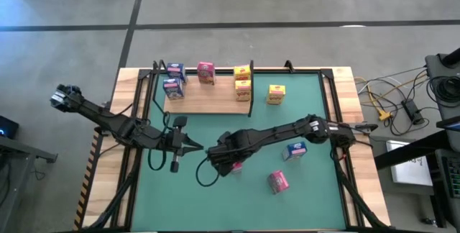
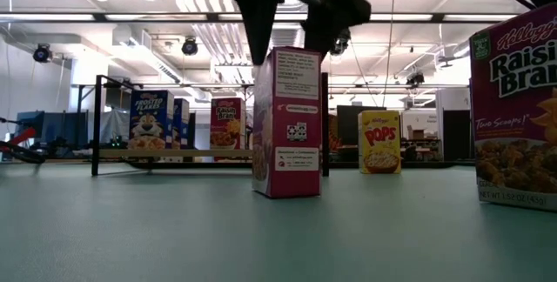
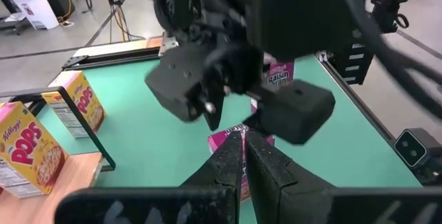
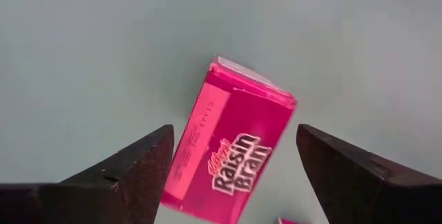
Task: Stack cereal on shelf
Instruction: Put the left pink cereal box on the shelf
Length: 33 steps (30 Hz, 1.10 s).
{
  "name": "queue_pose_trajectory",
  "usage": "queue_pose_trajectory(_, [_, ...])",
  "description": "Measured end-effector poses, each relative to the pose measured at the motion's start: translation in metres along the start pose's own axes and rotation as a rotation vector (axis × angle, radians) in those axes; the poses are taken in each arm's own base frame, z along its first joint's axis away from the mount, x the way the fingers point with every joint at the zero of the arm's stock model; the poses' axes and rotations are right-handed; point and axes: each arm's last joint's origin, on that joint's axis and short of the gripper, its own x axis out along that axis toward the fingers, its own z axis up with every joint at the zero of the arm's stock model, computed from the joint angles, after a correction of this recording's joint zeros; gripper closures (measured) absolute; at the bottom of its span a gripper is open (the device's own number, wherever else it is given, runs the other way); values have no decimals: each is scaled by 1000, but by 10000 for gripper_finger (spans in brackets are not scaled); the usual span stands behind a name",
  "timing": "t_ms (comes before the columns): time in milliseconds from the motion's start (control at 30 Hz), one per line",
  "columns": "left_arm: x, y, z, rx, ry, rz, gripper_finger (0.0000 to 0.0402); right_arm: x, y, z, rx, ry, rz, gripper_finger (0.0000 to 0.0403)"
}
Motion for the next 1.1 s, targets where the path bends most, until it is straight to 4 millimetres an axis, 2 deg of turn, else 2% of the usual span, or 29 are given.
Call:
queue_pose_trajectory(100, [0,0,0,-6,0,0,401,9,3,1,-29,4,-7,115])
queue_pose_trajectory(267, [0,0,0,-10,0,0,401,11,4,1,-52,0,0,135])
queue_pose_trajectory(733, [-4,1,1,4,-13,-3,401,11,4,1,-152,-1,1,242])
queue_pose_trajectory(867, [-11,3,-2,5,-31,-4,401,7,4,2,-199,-10,13,262])
queue_pose_trajectory(1100, [-34,12,-7,-36,-114,-11,401,-15,-4,8,-276,-80,23,281])
